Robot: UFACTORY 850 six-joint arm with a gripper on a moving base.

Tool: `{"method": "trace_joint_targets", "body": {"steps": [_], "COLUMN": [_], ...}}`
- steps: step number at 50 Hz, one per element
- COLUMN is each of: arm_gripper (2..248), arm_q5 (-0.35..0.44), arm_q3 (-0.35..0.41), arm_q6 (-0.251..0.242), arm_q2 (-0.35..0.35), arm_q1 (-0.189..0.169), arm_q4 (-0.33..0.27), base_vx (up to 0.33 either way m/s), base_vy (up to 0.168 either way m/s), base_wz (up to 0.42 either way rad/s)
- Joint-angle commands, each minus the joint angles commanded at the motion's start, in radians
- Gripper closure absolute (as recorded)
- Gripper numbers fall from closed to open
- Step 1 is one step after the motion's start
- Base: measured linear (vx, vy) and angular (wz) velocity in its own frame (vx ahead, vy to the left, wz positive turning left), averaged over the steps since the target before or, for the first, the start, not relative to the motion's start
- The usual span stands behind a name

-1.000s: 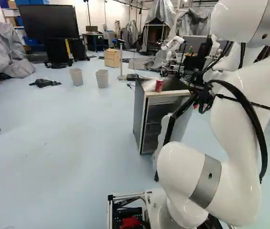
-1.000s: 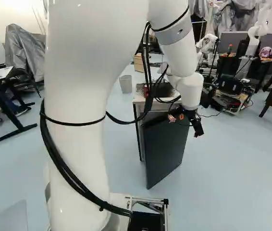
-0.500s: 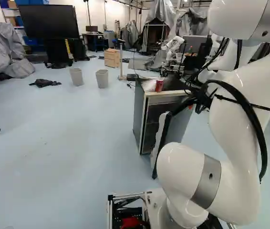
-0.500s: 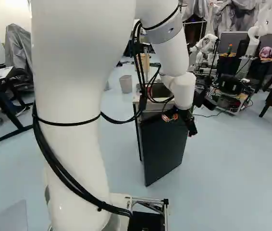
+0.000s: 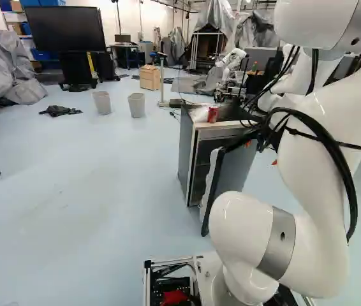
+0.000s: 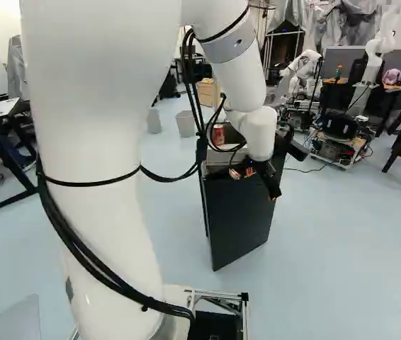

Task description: Grab a drink from the fridge

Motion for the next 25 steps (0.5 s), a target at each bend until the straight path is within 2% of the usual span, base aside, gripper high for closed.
{"method": "trace_joint_targets", "body": {"steps": [25], "arm_gripper": [3], "arm_q5": [0.000], "arm_q3": [0.051], "arm_q6": [0.000], "arm_q2": [0.041], "arm_q1": [0.056], "arm_q4": [0.000], "base_vx": [0.000], "base_vy": [0.000], "base_wz": [0.000]}}
